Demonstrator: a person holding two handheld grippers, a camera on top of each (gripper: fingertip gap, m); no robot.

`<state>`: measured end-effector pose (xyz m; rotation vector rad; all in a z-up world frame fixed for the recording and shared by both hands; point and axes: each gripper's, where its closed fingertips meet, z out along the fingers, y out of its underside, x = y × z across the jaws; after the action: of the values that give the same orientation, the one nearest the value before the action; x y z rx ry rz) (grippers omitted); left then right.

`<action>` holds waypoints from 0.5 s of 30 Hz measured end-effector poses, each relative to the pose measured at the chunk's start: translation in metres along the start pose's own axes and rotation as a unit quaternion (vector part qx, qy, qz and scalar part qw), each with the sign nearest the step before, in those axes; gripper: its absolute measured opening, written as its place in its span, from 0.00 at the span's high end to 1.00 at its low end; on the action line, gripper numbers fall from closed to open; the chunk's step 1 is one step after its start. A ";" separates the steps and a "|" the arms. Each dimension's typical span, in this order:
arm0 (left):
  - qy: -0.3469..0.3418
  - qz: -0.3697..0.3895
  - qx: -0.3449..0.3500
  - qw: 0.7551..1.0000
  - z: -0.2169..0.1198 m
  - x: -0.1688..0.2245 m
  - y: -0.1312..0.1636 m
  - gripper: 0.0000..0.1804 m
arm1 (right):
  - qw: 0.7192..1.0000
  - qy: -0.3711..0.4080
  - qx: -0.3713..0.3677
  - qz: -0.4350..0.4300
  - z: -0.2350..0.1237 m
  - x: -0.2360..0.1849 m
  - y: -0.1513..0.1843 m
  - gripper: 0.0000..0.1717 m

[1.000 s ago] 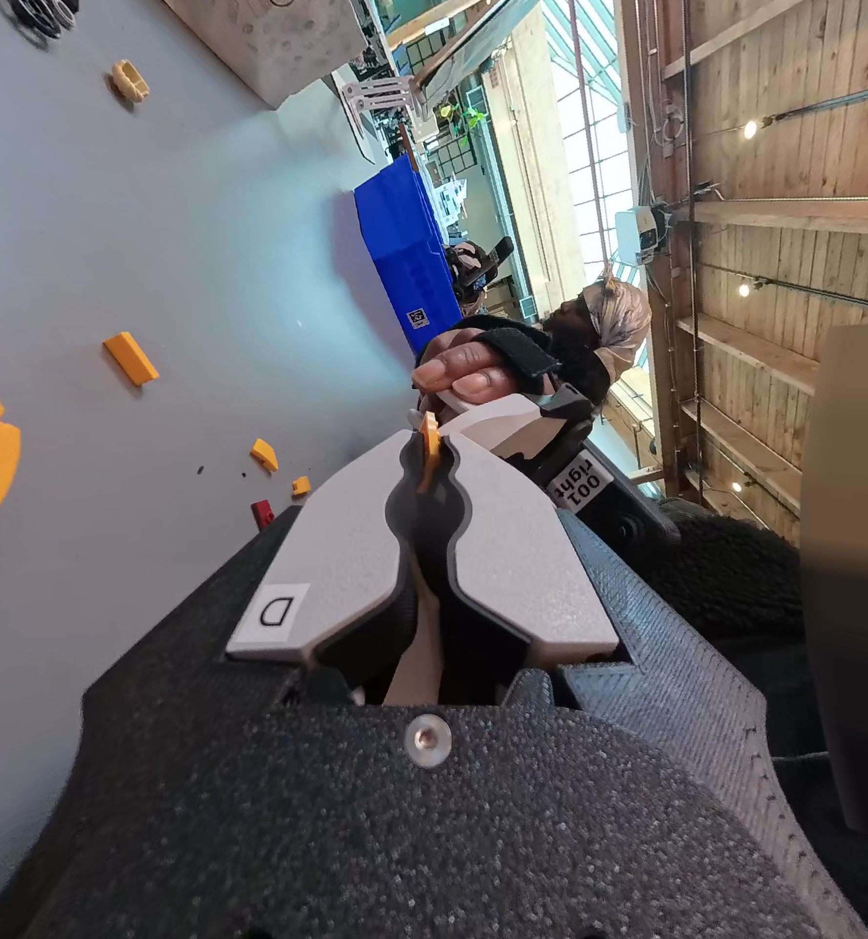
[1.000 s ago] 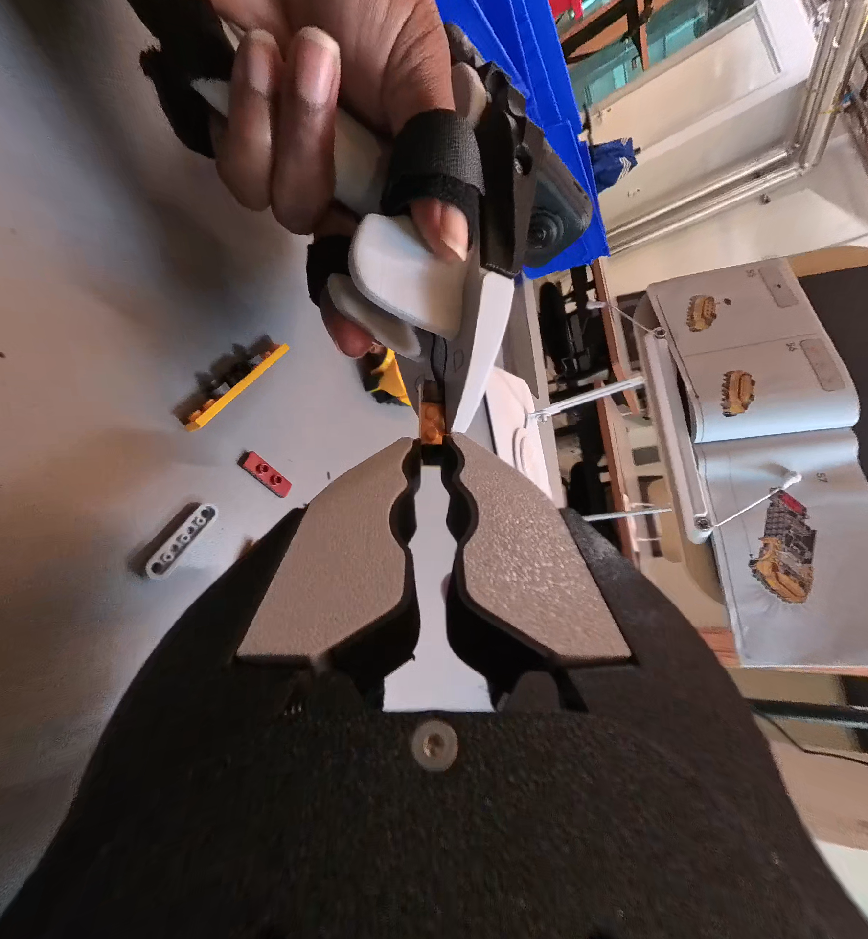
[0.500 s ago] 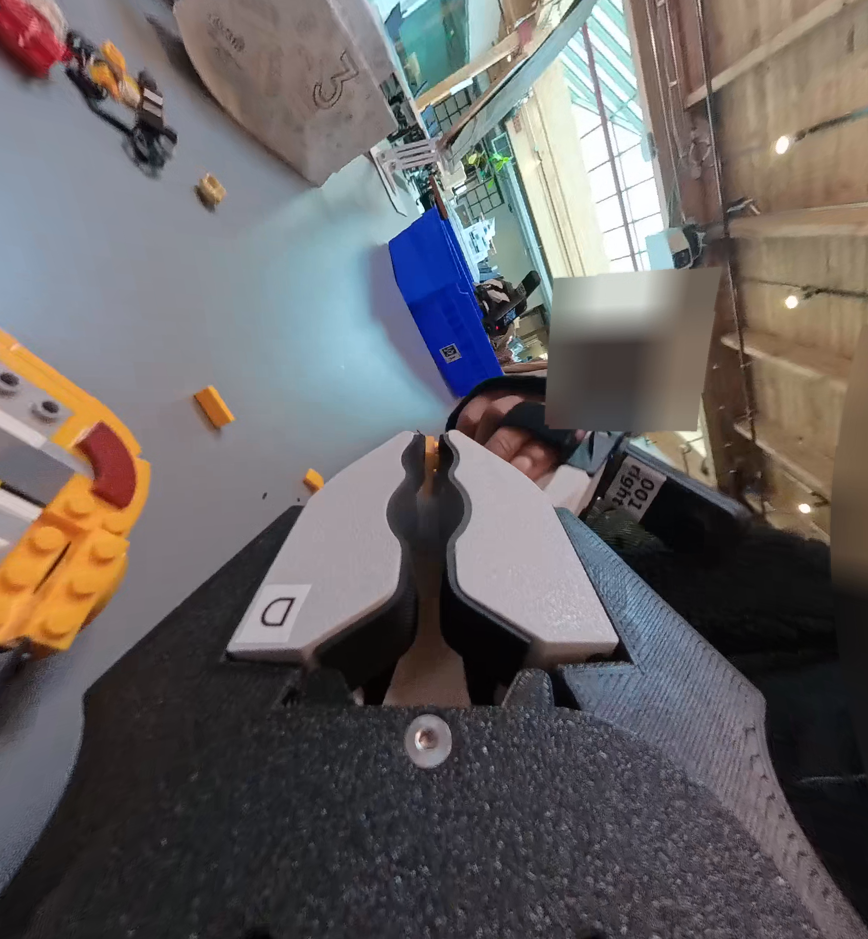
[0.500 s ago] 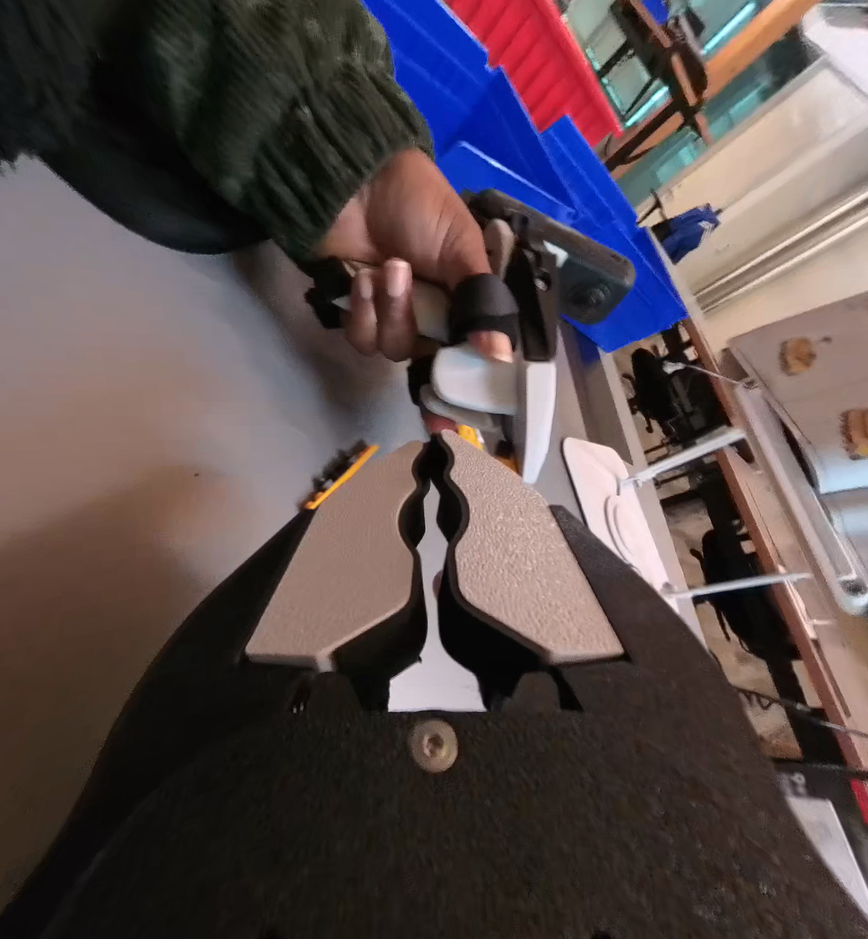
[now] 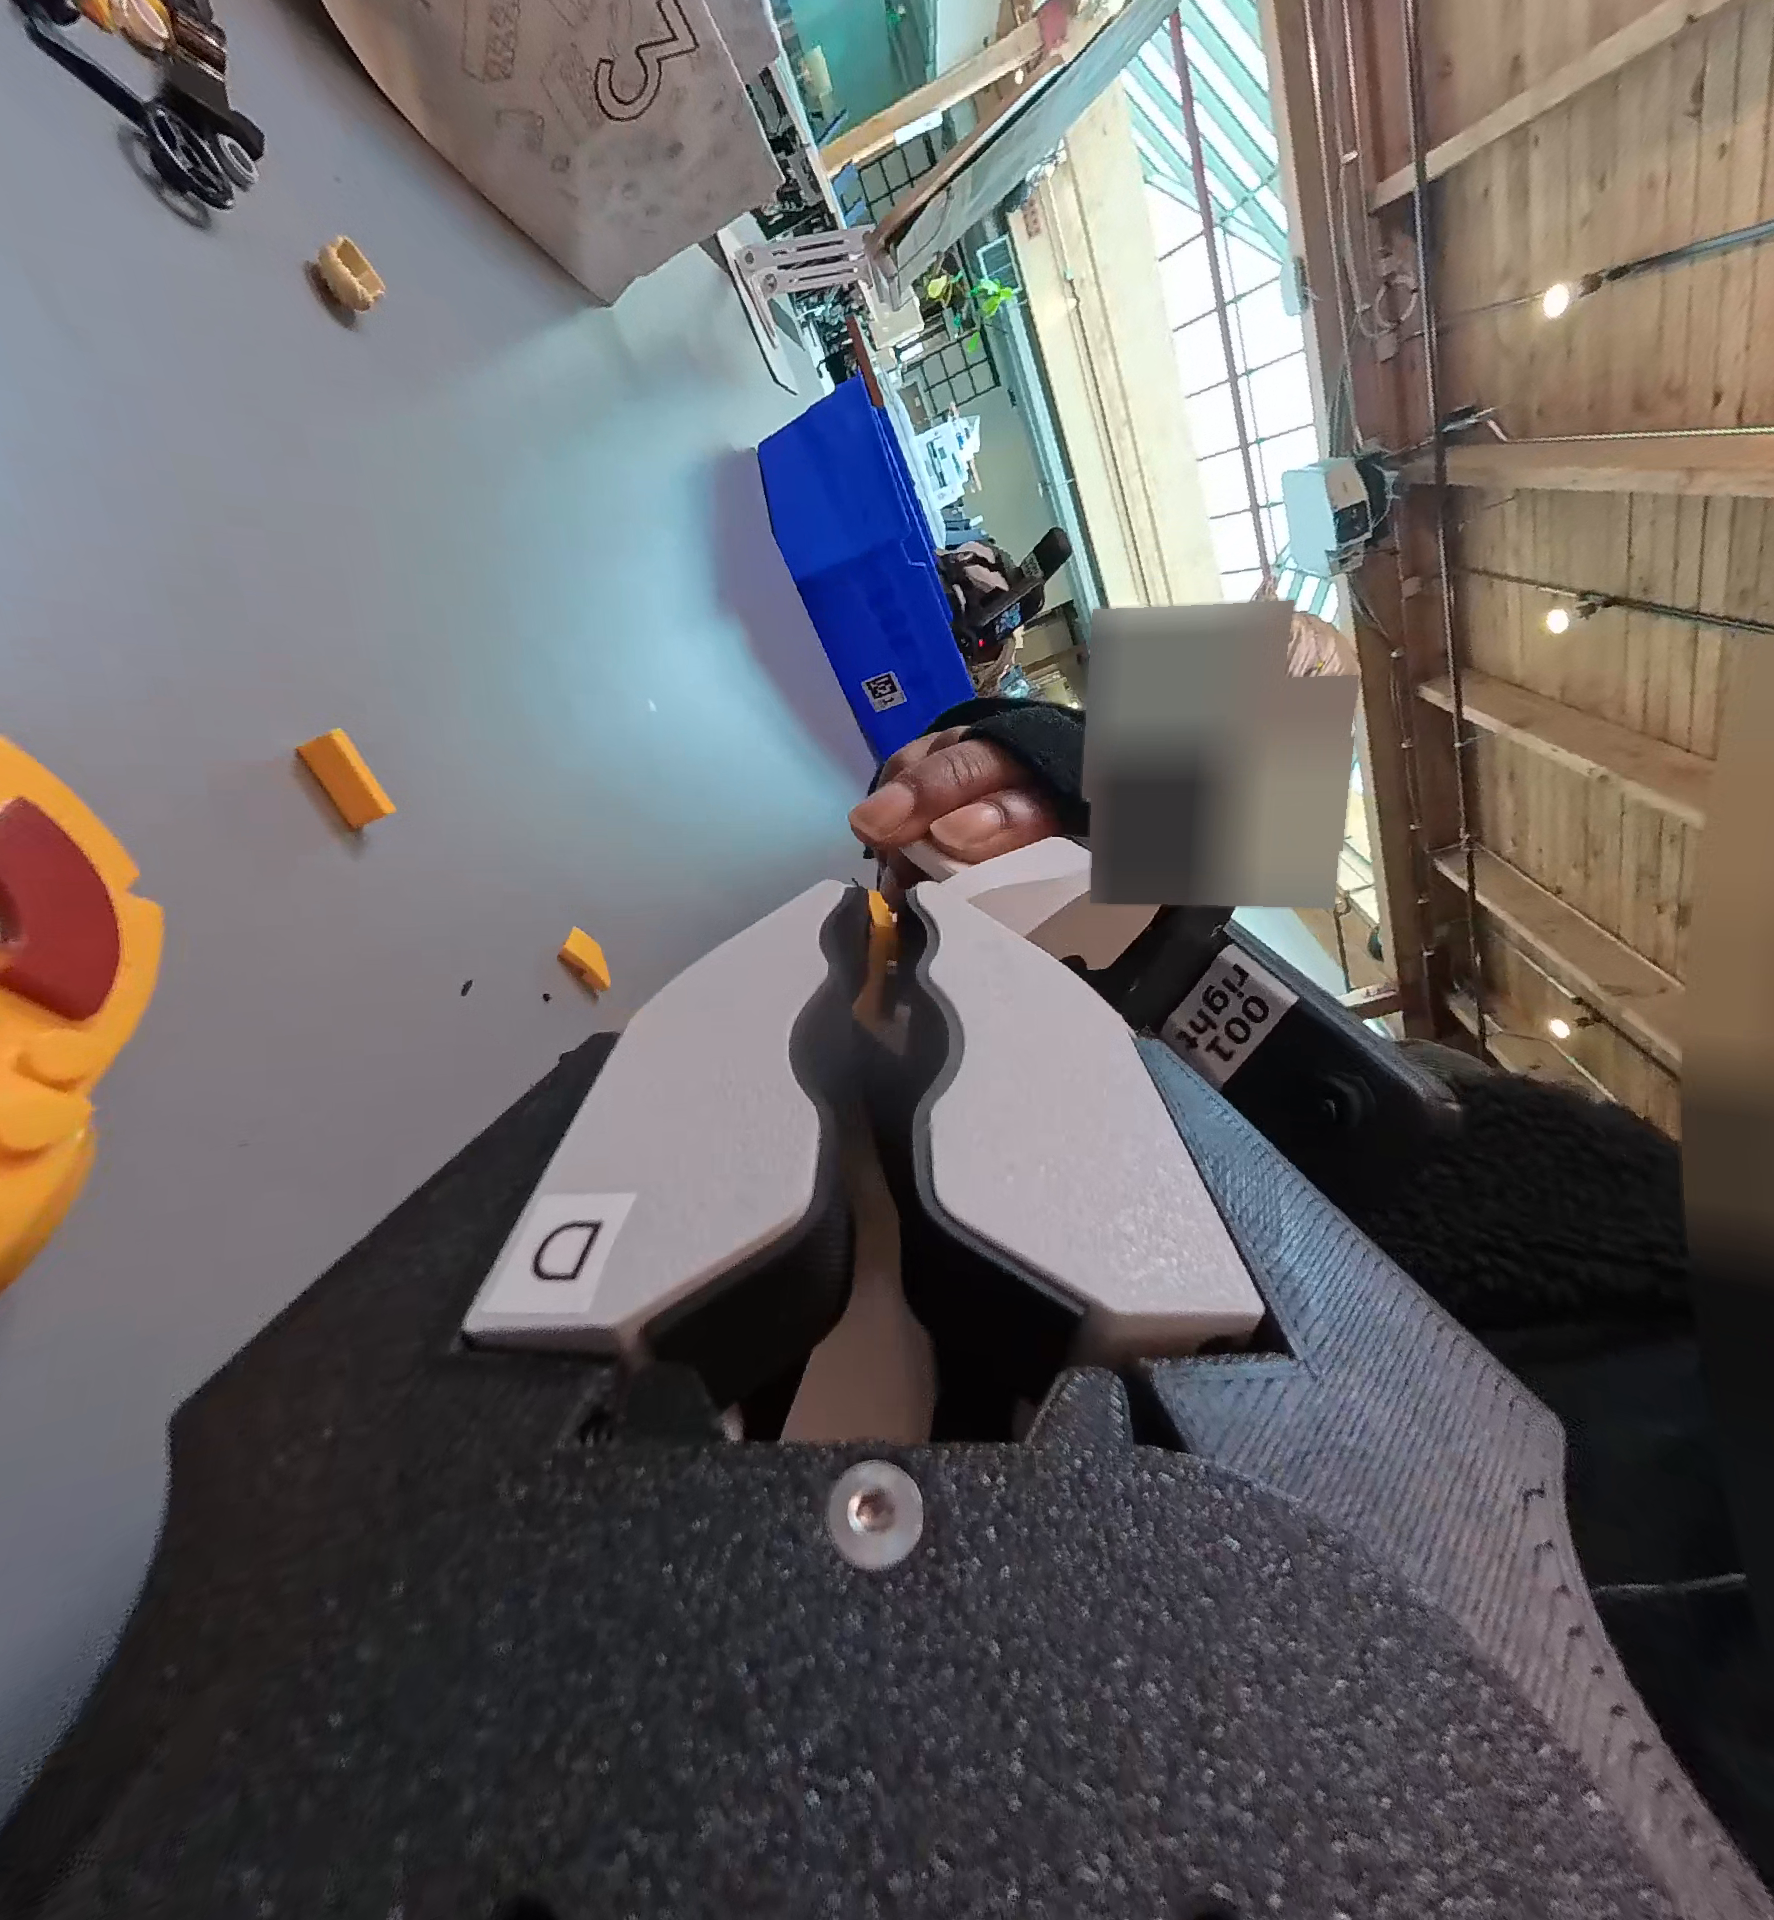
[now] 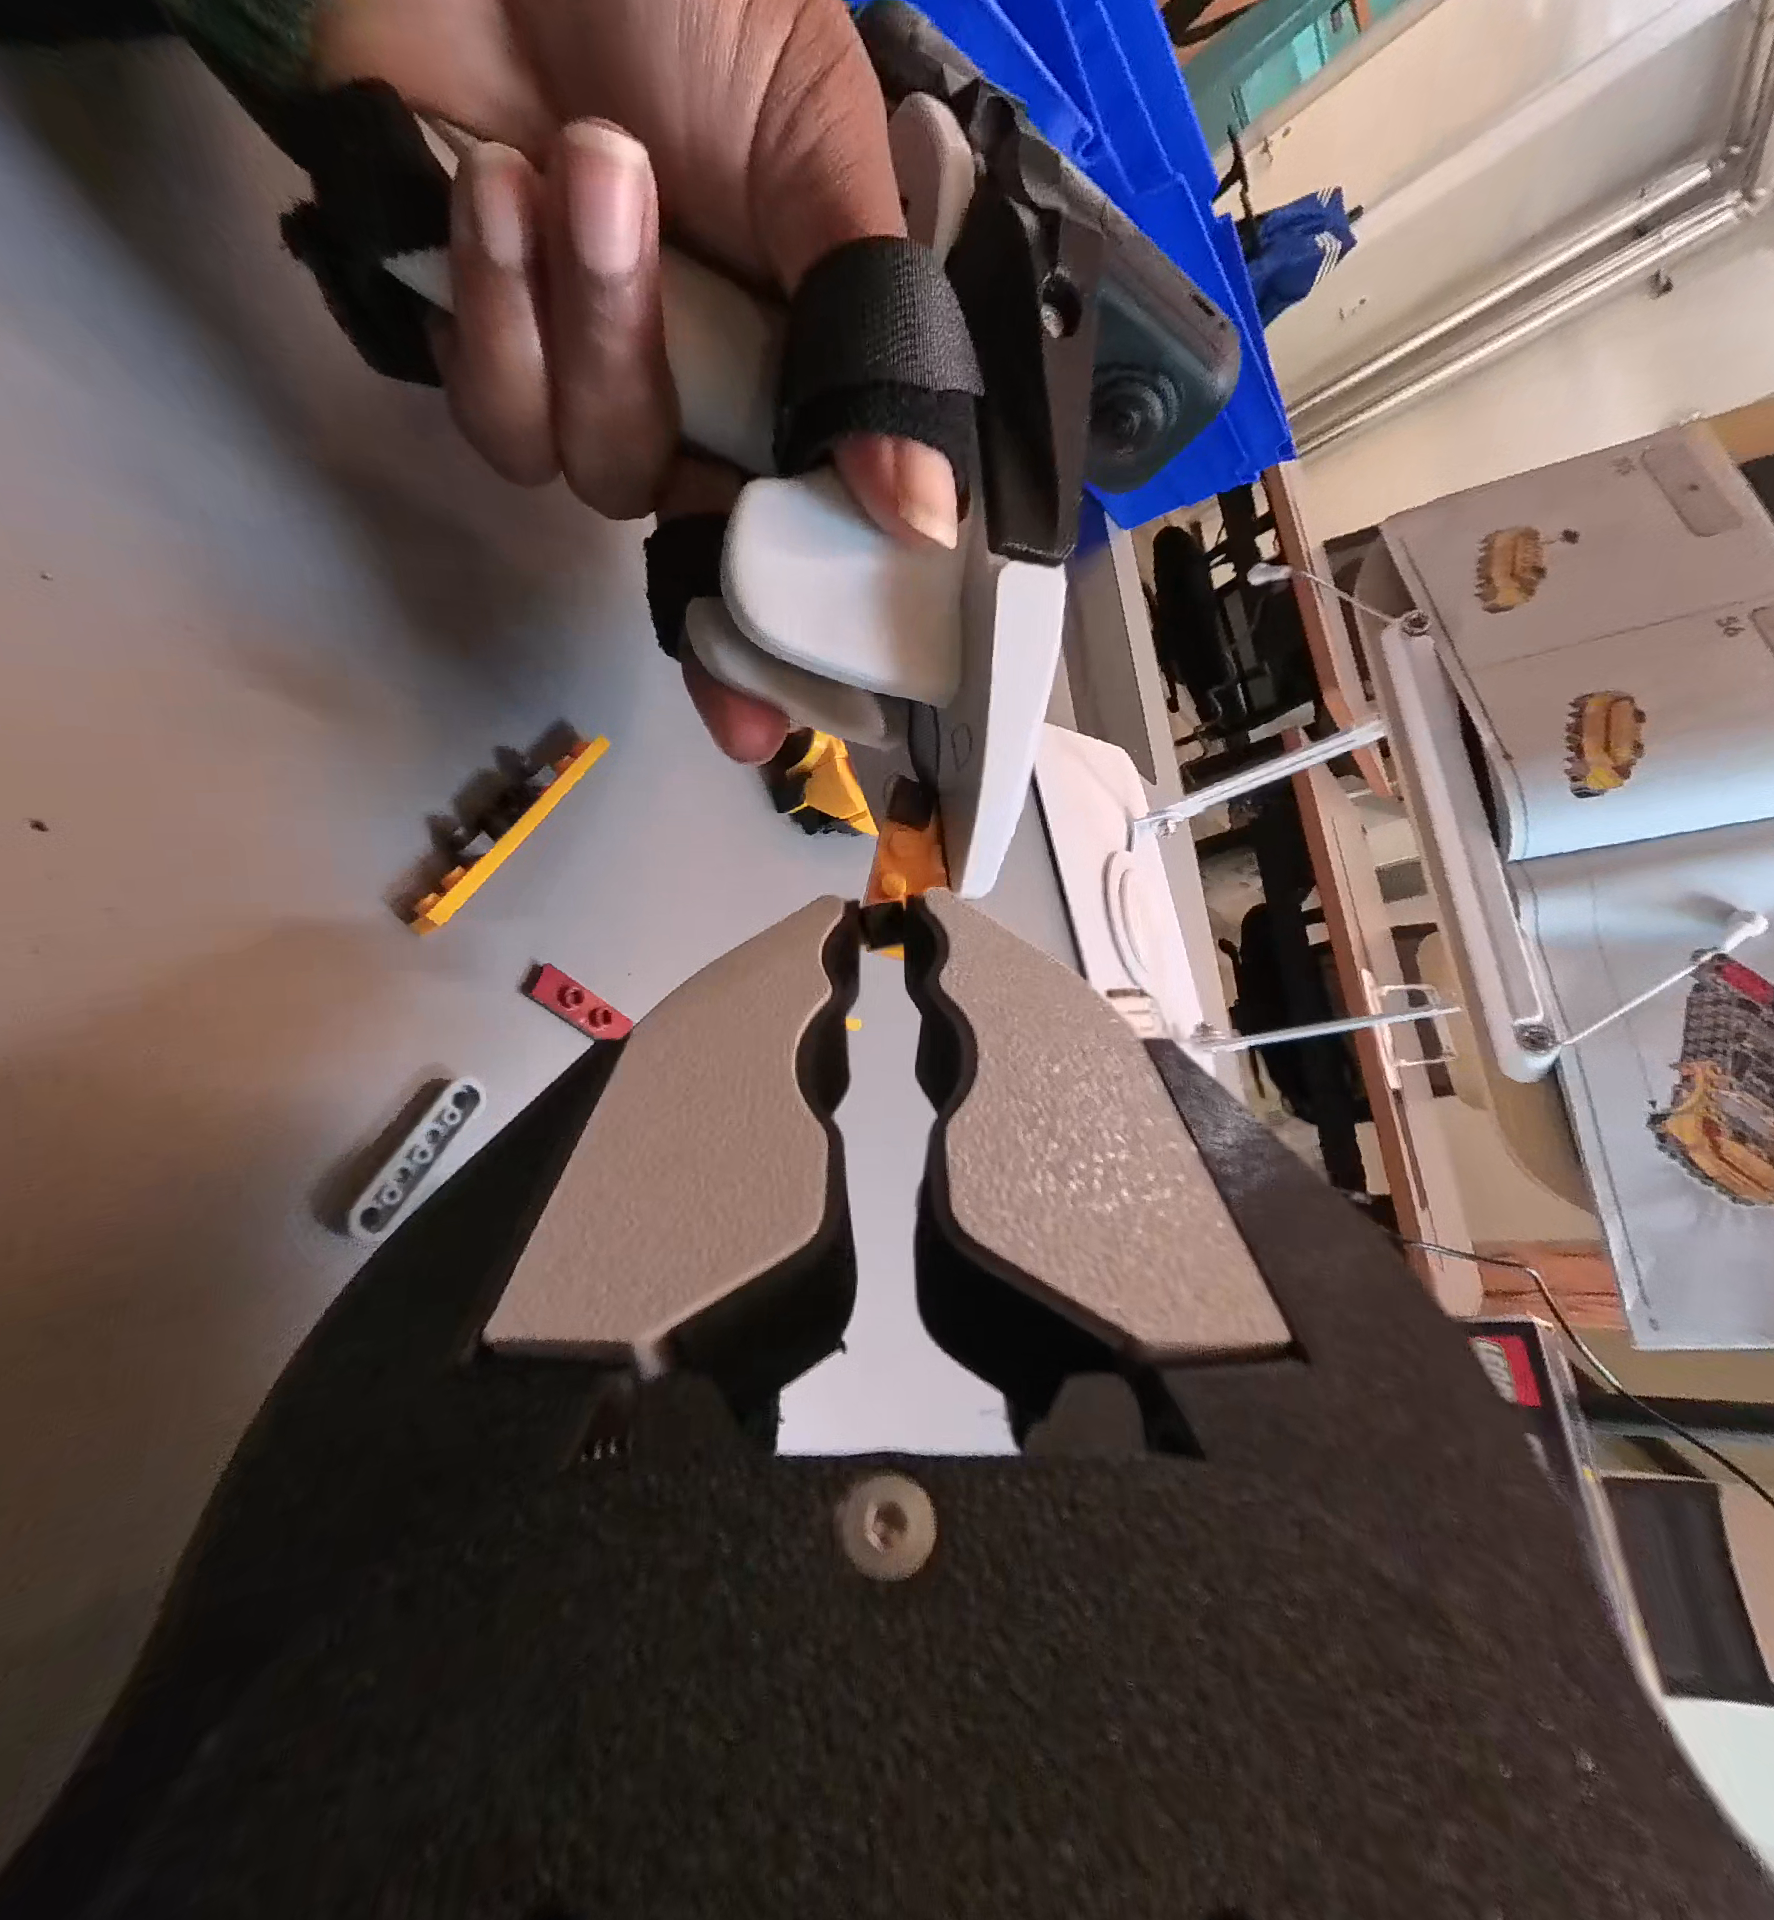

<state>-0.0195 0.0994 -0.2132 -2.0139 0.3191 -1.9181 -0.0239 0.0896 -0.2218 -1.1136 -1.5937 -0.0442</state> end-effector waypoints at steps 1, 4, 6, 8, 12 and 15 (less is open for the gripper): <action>-0.002 0.006 -0.001 1.000 0.000 0.000 0.001 0.97 | 1.000 -0.006 -0.001 0.010 0.000 -0.001 0.000 0.96; -0.015 0.063 -0.009 0.998 0.002 0.005 0.001 0.97 | 0.995 -0.035 0.034 0.086 -0.005 0.002 -0.005 0.96; -0.048 0.132 -0.018 0.990 0.003 0.007 0.001 0.96 | 0.981 -0.066 0.066 0.172 -0.008 0.004 -0.006 0.96; -0.072 0.188 -0.023 0.979 0.003 0.009 0.001 0.96 | 0.962 -0.091 0.096 0.240 -0.010 0.007 -0.008 0.96; -0.146 0.267 -0.015 0.953 -0.007 -0.006 -0.009 0.97 | 0.908 -0.147 0.174 0.352 -0.024 0.020 -0.022 0.96; -0.137 0.281 -0.001 0.950 -0.009 0.003 -0.015 0.97 | 0.922 -0.123 0.142 0.338 -0.019 0.019 -0.007 0.96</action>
<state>-0.0291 0.1112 -0.2046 -1.8884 0.7272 -1.2755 -0.0128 0.0872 -0.1969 -1.4153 -1.2919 0.7897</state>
